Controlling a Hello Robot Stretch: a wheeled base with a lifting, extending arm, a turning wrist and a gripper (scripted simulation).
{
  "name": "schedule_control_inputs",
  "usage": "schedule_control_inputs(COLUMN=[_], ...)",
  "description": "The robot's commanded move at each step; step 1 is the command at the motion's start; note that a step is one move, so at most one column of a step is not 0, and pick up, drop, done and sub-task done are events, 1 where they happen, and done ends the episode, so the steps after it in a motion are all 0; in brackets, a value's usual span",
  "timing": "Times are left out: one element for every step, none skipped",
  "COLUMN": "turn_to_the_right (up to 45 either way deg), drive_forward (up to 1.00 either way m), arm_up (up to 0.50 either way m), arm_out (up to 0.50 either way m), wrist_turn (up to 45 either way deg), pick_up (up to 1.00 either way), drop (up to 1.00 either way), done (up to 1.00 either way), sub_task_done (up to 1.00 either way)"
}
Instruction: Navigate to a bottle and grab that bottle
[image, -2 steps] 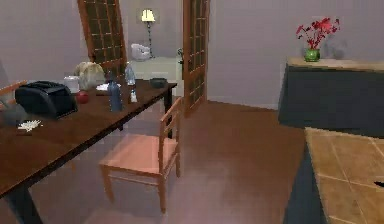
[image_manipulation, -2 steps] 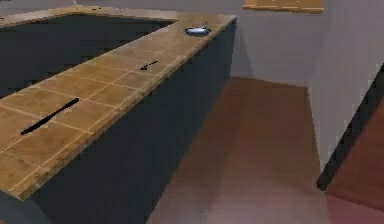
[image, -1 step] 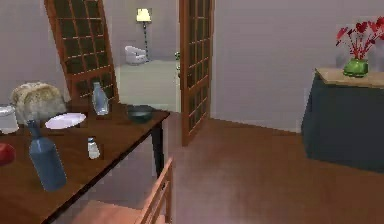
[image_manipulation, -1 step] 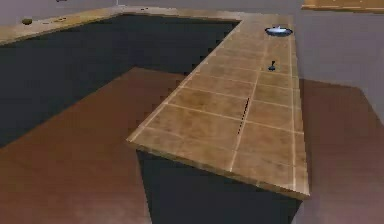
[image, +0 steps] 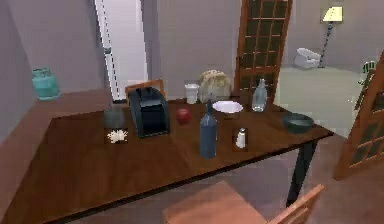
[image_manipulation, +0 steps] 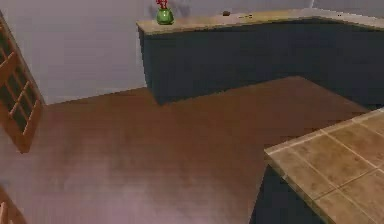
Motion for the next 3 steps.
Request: schedule_control_inputs(turn_to_the_right=[-45.0,-36.0,45.0], drive_forward=[0.00,0.00,0.00], arm_up=[0.00,0.00,0.00], arm_out=[0.00,0.00,0.00], wrist_turn=[0.0,0.0,0.0], pick_up=[0.00,0.00,0.00], drop=[0.00,0.00,0.00], done=[0.00,0.00,0.00], sub_task_done=[0.00,0.00,0.00])
